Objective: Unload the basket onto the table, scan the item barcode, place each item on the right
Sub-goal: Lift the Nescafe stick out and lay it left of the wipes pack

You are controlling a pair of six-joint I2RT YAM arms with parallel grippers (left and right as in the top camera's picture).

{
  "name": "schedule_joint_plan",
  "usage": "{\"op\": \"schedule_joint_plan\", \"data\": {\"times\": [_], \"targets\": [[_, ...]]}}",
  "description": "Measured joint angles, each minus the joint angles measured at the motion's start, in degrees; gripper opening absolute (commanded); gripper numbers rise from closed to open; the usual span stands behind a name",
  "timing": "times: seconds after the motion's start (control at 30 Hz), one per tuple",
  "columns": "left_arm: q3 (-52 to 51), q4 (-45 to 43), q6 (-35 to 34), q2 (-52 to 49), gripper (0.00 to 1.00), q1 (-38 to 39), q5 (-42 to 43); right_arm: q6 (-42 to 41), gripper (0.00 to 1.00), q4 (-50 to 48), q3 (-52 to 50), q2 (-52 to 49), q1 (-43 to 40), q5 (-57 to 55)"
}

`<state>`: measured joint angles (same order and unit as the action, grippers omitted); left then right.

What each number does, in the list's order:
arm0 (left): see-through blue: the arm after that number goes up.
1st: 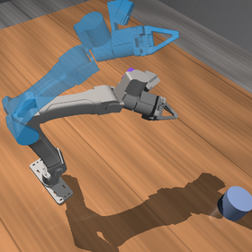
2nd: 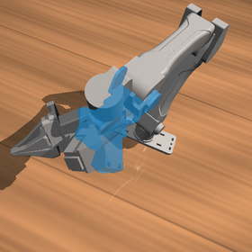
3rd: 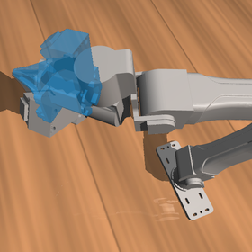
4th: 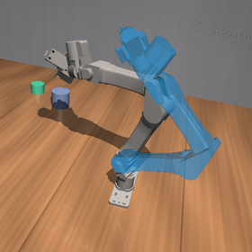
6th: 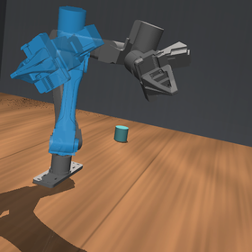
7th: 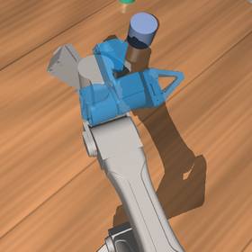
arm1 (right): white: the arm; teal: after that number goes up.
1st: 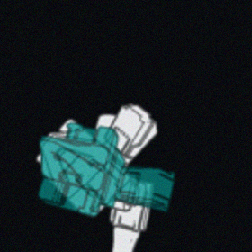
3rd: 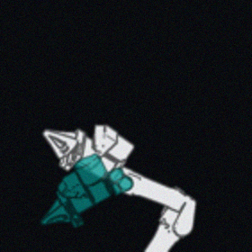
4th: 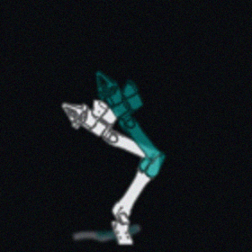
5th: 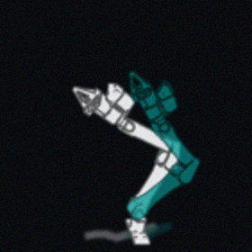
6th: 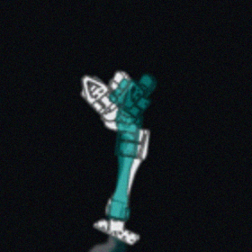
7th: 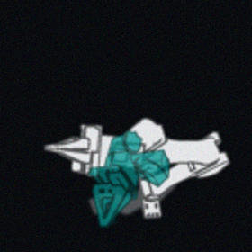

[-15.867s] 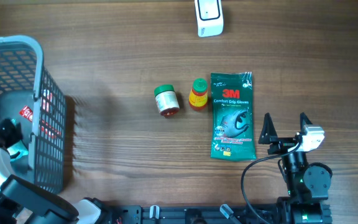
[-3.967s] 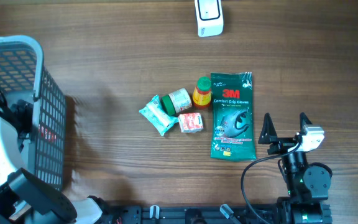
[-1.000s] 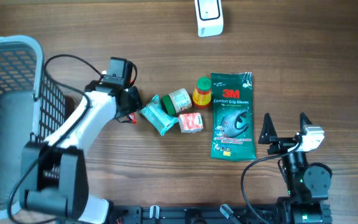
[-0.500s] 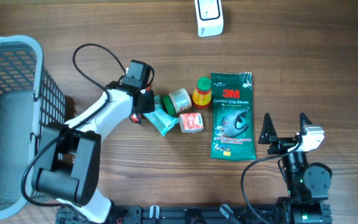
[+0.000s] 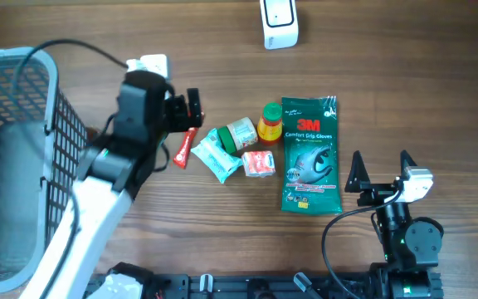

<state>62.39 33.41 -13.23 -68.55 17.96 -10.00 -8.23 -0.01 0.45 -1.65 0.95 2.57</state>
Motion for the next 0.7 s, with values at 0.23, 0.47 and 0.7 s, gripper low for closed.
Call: {"op": "schedule_joint_plan", "data": {"times": [0.23,0.47,0.7], "targets": [[0.31,15.45,1.46,17.81,1.00,0.00,-7.87,0.00,1.00,0.00,0.00,0.00,0.00,0.00],[0.79,38.38,-2.93,21.62,1.00,0.00,-8.81,-0.02,1.00,0.00,0.00,0.00,0.00,0.00],[0.79,43.78,-6.86,21.64,1.00,0.00,-7.98,0.00,1.00,0.00,0.00,0.00,0.00,0.00]]}}
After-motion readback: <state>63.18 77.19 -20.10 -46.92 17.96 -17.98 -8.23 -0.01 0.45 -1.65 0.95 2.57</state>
